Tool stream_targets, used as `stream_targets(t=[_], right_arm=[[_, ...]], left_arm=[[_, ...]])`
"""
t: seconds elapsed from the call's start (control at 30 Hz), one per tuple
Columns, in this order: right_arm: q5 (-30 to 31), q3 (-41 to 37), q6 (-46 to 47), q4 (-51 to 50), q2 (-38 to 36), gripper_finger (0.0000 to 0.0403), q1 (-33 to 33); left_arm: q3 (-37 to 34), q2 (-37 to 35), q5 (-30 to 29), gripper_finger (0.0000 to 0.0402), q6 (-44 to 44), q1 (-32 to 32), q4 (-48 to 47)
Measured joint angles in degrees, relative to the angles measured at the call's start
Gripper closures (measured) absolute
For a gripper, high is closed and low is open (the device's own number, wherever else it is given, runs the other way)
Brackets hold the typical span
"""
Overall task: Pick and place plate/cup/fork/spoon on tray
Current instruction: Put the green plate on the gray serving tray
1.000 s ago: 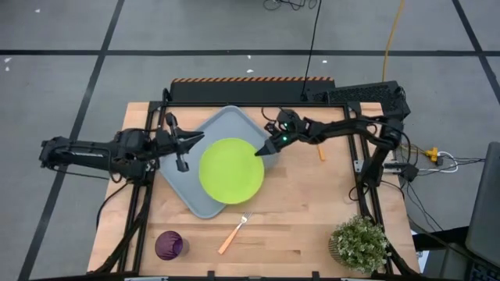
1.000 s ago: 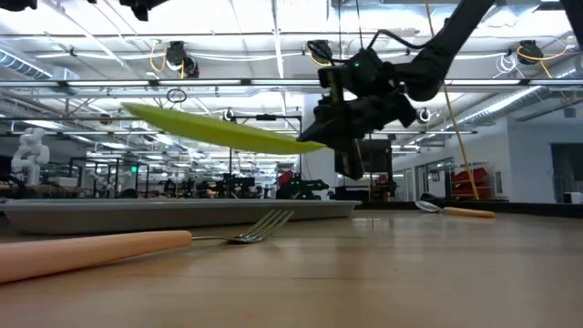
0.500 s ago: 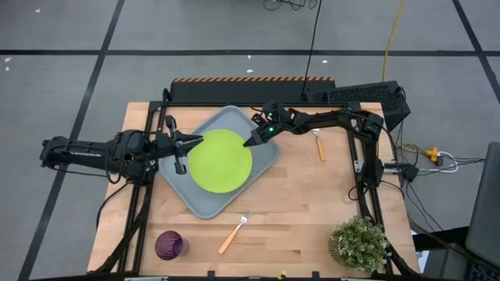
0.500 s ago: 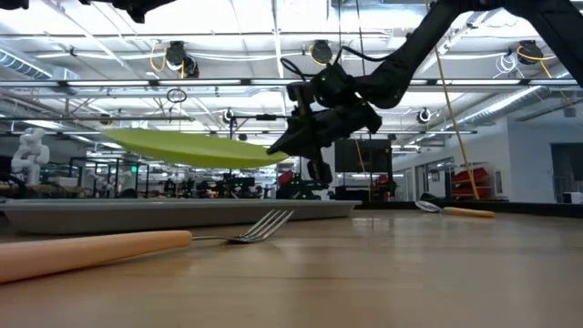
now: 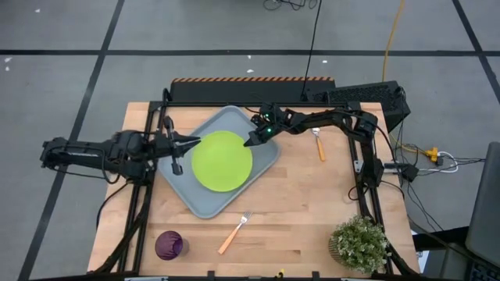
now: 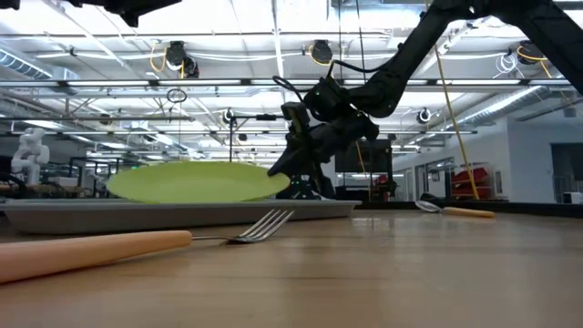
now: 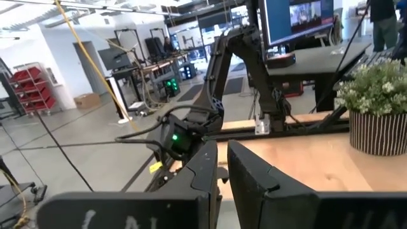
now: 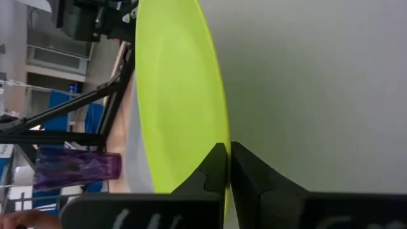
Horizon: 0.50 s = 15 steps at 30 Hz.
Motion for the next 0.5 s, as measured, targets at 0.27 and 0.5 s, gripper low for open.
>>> stream_targets(t=[0.27, 0.5], right_arm=[[6.7, 0.0, -1.1, -2.0, 0.0, 0.0403, 1.2], [10.4, 0.0, 3.9, -1.6, 0.0, 0.0403, 1.2]], left_arm=[[0.0, -2.0, 0.0, 0.0360, -0.1, -1.6, -2.3], [0.0, -3.4, 0.0, 0.0360, -0.2, -2.6, -4.9]])
